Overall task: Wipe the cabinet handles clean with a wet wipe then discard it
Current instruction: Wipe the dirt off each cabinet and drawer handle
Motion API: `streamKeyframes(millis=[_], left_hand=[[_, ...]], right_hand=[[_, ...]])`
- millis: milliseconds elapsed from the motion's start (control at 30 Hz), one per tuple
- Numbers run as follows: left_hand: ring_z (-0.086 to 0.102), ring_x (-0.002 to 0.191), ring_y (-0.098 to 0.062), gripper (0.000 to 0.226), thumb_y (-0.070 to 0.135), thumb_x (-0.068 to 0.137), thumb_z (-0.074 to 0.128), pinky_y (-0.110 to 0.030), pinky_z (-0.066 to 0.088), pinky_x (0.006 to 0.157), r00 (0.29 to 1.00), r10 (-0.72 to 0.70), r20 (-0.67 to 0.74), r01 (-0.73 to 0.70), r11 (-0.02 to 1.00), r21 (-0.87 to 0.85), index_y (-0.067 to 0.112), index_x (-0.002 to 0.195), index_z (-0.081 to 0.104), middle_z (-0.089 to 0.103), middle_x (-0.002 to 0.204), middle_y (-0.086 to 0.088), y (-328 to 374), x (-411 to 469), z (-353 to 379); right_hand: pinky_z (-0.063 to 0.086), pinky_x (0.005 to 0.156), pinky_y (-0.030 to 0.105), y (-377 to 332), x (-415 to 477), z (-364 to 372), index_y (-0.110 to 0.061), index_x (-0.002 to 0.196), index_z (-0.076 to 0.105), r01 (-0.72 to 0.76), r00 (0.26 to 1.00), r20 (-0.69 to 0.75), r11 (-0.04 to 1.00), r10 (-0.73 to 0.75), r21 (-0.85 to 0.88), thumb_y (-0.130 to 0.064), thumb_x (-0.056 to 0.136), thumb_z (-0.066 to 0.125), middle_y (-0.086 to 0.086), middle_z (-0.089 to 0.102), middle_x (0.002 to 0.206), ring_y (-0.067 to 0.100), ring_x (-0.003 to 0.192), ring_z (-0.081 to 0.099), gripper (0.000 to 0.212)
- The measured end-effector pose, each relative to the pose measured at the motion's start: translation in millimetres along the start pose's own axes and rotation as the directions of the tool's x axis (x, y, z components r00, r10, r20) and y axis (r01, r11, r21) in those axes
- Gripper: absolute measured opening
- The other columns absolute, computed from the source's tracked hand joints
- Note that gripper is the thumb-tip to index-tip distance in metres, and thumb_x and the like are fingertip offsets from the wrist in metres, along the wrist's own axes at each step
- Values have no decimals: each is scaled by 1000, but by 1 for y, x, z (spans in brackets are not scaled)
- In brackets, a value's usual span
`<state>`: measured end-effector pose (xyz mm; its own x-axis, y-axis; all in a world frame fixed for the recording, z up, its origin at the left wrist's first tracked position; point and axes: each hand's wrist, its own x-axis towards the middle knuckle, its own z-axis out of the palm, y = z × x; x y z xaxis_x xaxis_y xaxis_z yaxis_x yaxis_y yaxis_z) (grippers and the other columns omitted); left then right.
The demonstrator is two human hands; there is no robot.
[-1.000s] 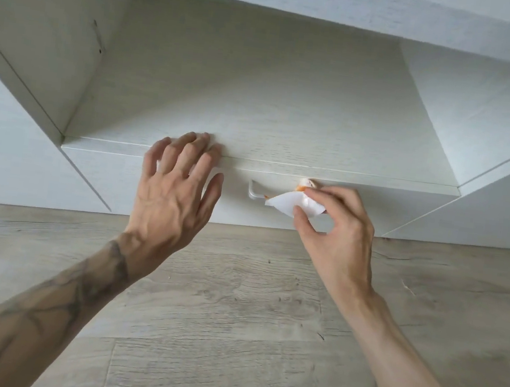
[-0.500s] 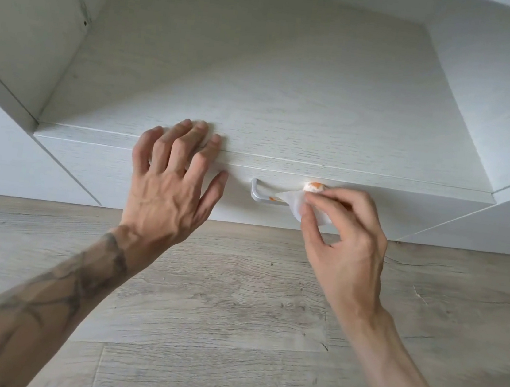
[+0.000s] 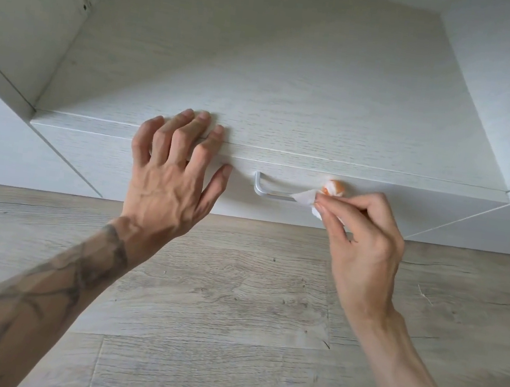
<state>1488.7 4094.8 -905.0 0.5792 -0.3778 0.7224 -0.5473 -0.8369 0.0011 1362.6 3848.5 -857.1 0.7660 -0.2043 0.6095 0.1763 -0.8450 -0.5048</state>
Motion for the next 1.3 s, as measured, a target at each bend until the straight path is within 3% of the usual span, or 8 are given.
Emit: streamKeyframes(millis=[133,333,467,667,867,1000,1167,1300], left_hand=[[41,141,-35,51,45,110,48,-46,16,123,1000,-6,11,6,1000,0,9,146,45,43,149,-16,1,0,-1],[42,142,-35,52,46,111,48,-47,17,124,1000,-14,24,13,1000,19,9,147,45,43,150,-15,2,1,-1],[43,142,-35,52,46,111,49,-48,18,123,1000,-15,22,15,1000,27,9,147,46,45,150,-16,4,1,-2],[43,142,-36,51,45,112,47,-52,22,122,998,-17,53,16,1000,22,8,148,46,45,149,-17,4,1,-7],[43,142,-37,52,45,112,47,-53,23,121,997,-26,66,24,999,26,7,147,46,47,149,-18,6,1,-8],[42,142,-36,51,45,112,47,-52,22,122,998,-25,61,23,1000,19,8,147,46,46,149,-17,5,1,-8],[45,141,-37,51,44,111,50,-53,25,121,999,-19,39,18,1000,22,7,146,48,49,148,-18,6,1,-7],[44,142,-36,50,44,111,49,-53,25,121,999,-19,45,18,1000,14,8,146,48,49,149,-17,5,1,-9]], right_hand=[[51,89,13,-17,3,17,0,108,81,50,996,76,999,-50,0,5,91,79,14,66,98,16,100,67,18],[43,96,2,-10,3,1,0,106,81,-11,1000,24,1000,11,-7,8,87,80,13,67,97,7,102,63,20],[49,93,10,-30,8,21,-1,105,82,30,992,121,999,-33,27,2,91,79,11,66,97,21,103,71,15],[44,97,4,-21,5,5,-5,106,82,-69,995,68,998,70,-8,3,89,80,9,68,102,8,103,66,18],[44,97,4,-44,10,25,-6,106,82,-12,985,172,1000,9,13,-1,92,79,7,68,104,15,107,71,15],[45,95,4,-36,9,13,-9,107,83,-99,987,128,995,101,-15,-3,91,80,6,69,104,12,100,70,17],[51,94,14,-58,13,34,-9,106,82,-37,985,170,999,30,38,-3,90,80,6,71,104,16,104,73,17],[44,98,4,-47,7,22,-11,110,82,-55,988,147,998,52,17,0,87,83,5,72,106,10,105,70,25]])
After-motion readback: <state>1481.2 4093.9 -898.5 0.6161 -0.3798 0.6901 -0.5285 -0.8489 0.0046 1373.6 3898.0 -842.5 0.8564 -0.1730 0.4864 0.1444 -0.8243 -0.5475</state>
